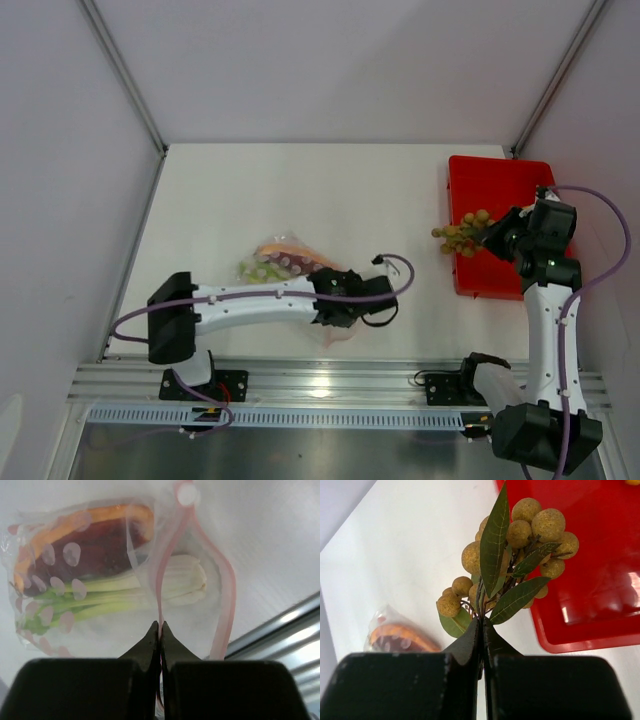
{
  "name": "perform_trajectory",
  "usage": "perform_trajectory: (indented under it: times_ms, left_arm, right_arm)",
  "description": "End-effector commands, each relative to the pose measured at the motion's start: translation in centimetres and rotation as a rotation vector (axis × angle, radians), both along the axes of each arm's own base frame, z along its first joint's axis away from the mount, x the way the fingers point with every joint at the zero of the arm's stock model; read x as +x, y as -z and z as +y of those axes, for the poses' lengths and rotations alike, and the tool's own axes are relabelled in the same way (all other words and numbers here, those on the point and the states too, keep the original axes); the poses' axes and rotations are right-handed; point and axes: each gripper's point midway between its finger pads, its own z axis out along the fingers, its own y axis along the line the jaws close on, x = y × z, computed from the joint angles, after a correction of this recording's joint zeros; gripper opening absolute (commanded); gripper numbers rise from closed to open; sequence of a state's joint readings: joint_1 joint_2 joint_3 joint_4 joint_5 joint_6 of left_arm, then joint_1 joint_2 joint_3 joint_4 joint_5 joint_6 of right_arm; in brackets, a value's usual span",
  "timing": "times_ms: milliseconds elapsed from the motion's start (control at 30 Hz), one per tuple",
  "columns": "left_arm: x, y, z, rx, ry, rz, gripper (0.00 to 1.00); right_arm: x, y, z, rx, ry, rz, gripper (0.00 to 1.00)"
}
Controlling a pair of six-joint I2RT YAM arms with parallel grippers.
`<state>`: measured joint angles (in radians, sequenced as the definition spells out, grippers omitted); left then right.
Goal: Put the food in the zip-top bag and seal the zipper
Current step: Pick up the zipper food storage bag at the center of the board, then place the fake fruit in the zipper food storage bag.
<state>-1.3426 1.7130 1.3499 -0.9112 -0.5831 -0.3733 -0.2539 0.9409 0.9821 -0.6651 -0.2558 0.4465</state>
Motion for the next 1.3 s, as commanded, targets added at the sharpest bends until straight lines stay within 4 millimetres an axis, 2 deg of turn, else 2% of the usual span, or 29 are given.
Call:
perform_trajectory:
  times_ms: [0, 33, 67, 133, 233, 333, 367, 400, 533, 567, 633, 933, 1000, 1267]
  left_arm:
    - [0.5, -8.2, -2.2, -0.307, 0.051, 0.1, 0.01]
    - [1.8, -8.9, -1.5, -0.334, 0.021, 0.112, 0.0]
    - [2.2, -10.7, -1.3, -0.381, 0.024, 0.111, 0.01]
    - [2.8, -11.8, -0.9, -0.428, 0.03, 0.134, 0.01]
    - [5.1, -13.5, 1.0, -0.474, -0.002, 0.109, 0.01]
    - [5.9, -14.4, 2.0, -0.494, 0.004, 0.102, 0.0]
    - [5.9, -14.2, 2.2, -0.499, 0.007, 0.115, 0.01]
    - [5.9, -14.9, 2.2, -0.528, 0.022, 0.112, 0.0]
    - [5.9, -16.3, 2.6, -0.591, 0.062, 0.111, 0.01]
    - [5.9, -16.5, 2.6, -0.601, 0.071, 0.113, 0.01]
    - [5.9, -17.4, 2.9, -0.629, 0.088, 0.114, 0.01]
    - [4.2, -20.0, 3.1, -0.746, 0.209, 0.136, 0.01]
    - [3.6, -20.7, 3.0, -0.786, 0.241, 0.154, 0.01]
    - [2.0, -21.5, 2.7, -0.841, 0.341, 0.204, 0.01]
  right_arm:
    - [-0.1, -3.8, 2.7, -0.01, -0.13, -0.099, 0.0]
    - [-0.3, -4.1, 4.2, -0.004, -0.187, -0.095, 0.0]
    - [-0.9, -4.1, 5.2, -0.004, -0.235, -0.077, 0.0]
    - [-1.7, -5.5, 6.9, -0.018, -0.314, -0.094, 0.0]
    - [-4.1, -7.2, 10.7, -0.013, -0.466, -0.13, 0.0]
    - [-7.0, -8.9, 14.2, 0.042, -0.647, -0.168, 0.0]
    - [-8.3, -9.6, 15.7, 0.067, -0.729, -0.192, 0.0]
    - [-10.0, -10.4, 17.2, 0.126, -0.844, -0.205, 0.0]
    - [-14.6, -13.7, 20.1, 0.254, -1.087, -0.266, 0.0]
    - [-15.3, -14.8, 20.4, 0.264, -1.12, -0.297, 0.0]
    - [-17.0, -15.6, 21.0, 0.324, -1.211, -0.289, 0.0]
    - [-19.7, -16.3, 23.4, 0.464, -1.41, -0.268, 0.0]
    - [-19.7, -16.2, 23.7, 0.452, -1.433, -0.297, 0.0]
    - [-19.1, -14.0, 25.9, 0.484, -1.469, -0.209, 0.0]
